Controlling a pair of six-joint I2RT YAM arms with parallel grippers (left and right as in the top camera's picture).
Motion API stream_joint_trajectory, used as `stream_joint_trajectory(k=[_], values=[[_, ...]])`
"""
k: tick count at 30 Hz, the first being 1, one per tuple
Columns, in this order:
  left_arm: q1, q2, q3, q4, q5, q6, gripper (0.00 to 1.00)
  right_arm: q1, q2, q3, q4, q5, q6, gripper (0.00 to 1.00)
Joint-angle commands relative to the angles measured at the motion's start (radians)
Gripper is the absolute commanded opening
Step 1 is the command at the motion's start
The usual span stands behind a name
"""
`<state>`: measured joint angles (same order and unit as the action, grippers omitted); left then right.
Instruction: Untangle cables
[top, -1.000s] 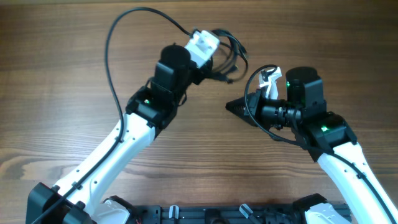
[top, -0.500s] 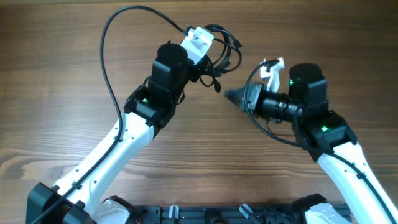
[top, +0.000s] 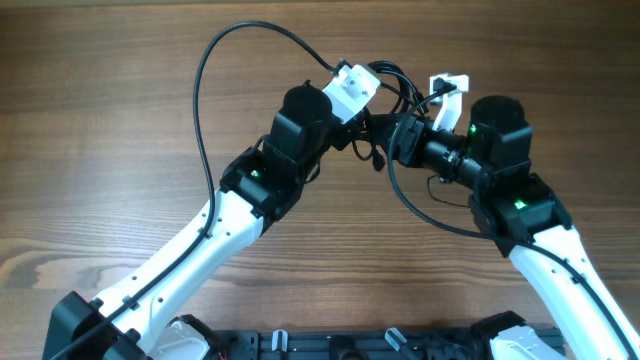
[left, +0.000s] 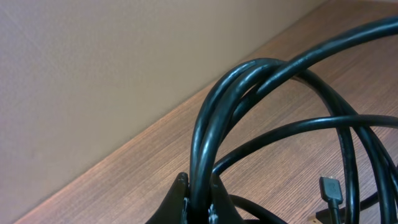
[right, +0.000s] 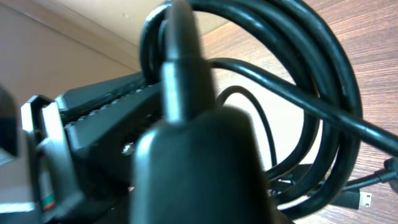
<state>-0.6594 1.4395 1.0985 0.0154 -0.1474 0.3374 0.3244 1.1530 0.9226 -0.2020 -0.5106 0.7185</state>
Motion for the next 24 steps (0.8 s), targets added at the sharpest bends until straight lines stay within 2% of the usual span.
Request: stream_joint_trajectory(k=[1,4,8,14,19,24], values=[[-0.005,-0.019,0.015,0.013,0.012,-0.033,0.04,0.002,0.027,-0.001,-0.001,0.014,-0.038,0.39],[-0.005,-0.019,0.015,0.003,0.012,-0.032,0.04,0.002,0.027,-0.001,0.003,0.005,-0.037,0.32],[-0.006,-0.019,0.014,-0.011,0.018,-0.033,0.04,0.002,0.027,-0.001,0.018,0.006,-0.042,0.33],[-0.006,-0.019,0.014,-0.011,0.117,-0.032,0.04,0.002,0.028,-0.001,0.032,0.033,-0.155,0.33],[-0.006,-0.019,0.015,-0.01,0.14,-0.032,0.04,0.002,0.03,-0.001,0.031,0.05,-0.169,0.31],[-0.006,-0.019,0.014,-0.01,0.14,-0.032,0.04,0.003,0.054,-0.001,0.029,0.039,-0.166,0.22]])
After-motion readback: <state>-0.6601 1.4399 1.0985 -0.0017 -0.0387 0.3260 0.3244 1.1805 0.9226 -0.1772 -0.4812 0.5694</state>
